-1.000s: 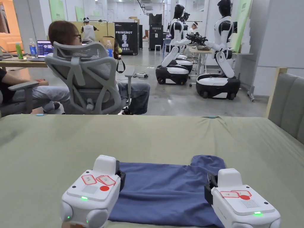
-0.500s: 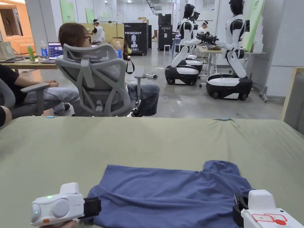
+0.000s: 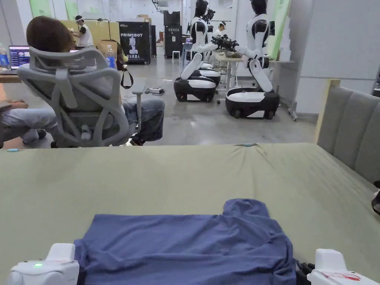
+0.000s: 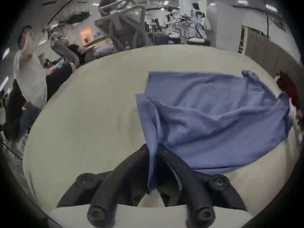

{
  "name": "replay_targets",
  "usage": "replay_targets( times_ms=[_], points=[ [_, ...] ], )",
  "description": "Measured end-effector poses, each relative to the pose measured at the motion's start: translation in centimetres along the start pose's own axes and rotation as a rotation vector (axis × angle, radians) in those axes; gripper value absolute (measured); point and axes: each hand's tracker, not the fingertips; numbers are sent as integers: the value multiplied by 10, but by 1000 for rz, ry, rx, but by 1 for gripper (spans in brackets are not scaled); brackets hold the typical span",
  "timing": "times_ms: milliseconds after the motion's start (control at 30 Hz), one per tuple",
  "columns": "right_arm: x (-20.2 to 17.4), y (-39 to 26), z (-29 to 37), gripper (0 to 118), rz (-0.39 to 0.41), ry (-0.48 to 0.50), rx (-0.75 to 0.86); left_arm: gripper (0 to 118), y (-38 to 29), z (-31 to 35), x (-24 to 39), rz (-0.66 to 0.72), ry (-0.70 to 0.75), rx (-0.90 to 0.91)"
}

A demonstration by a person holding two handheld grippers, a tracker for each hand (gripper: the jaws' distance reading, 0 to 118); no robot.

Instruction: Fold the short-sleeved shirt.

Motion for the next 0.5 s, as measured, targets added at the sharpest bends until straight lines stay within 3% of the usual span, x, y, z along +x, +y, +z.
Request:
replay_targets(
  times_ms=[33,100,233,267,300,333,400,500],
  points=[
    [0,-1,-8,35,-3,-11,-26,5,2,8,-2,23,-11,7],
    [-3,-6,-23,118,13,-12,-38,5,4,11,-3,14,-3,2],
    [-13,-19,-55,103,20,-9,-110,5,2,6,-8,61,-32,-9],
    [-14,-22,-63,89,36,-1,-137,5,-1,2,-10,63,-32,-17],
    [-13,-24,-67,45,47,15,-153,4,-3,-2,-12,69,-30,-26],
    [-13,-25,-67,8,49,20,-153,4,-6,-3,-14,78,-36,-36],
    [-7,-10,-62,8,27,92,-124,4,-10,-2,-19,90,-75,-69],
    [-10,9,-20,8,59,79,-74,4,-11,20,-28,92,-88,-31]
  ],
)
